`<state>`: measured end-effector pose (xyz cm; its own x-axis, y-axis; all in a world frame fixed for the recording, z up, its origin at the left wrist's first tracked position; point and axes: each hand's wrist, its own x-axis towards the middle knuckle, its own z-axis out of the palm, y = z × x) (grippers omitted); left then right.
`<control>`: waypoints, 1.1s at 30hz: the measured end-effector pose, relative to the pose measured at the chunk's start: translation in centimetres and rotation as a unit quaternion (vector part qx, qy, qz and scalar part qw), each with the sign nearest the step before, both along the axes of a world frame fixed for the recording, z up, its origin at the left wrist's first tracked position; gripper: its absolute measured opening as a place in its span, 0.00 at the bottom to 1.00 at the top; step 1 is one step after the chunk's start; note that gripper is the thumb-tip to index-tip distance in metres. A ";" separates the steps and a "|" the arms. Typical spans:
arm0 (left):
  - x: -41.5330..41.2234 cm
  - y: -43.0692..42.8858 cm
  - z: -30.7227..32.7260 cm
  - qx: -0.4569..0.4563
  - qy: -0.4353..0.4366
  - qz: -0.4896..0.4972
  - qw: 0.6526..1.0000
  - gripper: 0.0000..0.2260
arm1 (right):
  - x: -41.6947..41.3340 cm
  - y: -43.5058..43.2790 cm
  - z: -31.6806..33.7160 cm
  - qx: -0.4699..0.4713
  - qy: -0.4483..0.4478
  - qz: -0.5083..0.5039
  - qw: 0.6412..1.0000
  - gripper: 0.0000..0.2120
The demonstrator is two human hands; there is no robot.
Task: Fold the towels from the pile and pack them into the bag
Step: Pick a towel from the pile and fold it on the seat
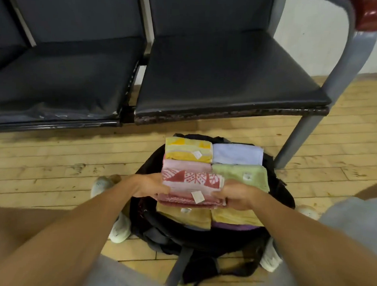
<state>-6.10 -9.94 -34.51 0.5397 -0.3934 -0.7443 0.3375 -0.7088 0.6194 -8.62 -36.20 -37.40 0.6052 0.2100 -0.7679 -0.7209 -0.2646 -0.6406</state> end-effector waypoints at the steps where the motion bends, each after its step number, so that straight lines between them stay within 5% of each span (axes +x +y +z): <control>1: -0.1 0.2 -0.8 0.015 0.001 -0.003 1.000 0.21 | -0.1 0.6 -0.7 -0.048 -0.015 0.012 0.999 0.08; 7: -0.1 1.0 -5.0 0.112 -0.080 -0.087 0.987 0.24 | -0.2 2.9 -5.5 -0.234 -0.079 0.052 0.968 0.19; 11: 1.0 0.7 -5.6 0.151 -0.083 -0.128 0.977 0.27 | 0.0 4.0 -6.1 -0.244 -0.078 0.072 0.964 0.17; 14: 0.4 0.9 -6.9 0.166 -0.090 -0.112 0.976 0.29 | 0.0 4.5 -6.2 -0.292 -0.108 0.136 0.940 0.06; 25: -1.6 1.0 -8.1 0.155 -0.129 -0.075 0.977 0.30 | 0.2 4.2 -5.9 -0.339 -0.152 0.179 0.911 0.14; 29: -1.9 1.8 -7.5 0.162 -0.141 -0.098 0.972 0.32 | 0.3 4.5 -3.2 -0.441 -0.250 0.299 0.808 0.09; 33: -1.7 2.8 -7.0 0.267 -0.201 -0.235 0.913 0.28 | 0.4 5.3 -1.2 -0.478 -0.327 0.369 0.727 0.11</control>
<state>-7.78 -7.16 -41.54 0.6760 -0.2908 -0.6771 -0.2591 -0.9540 0.1510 -8.19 -30.87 -38.62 0.9001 0.2221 -0.3748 0.2193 -0.9743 -0.0507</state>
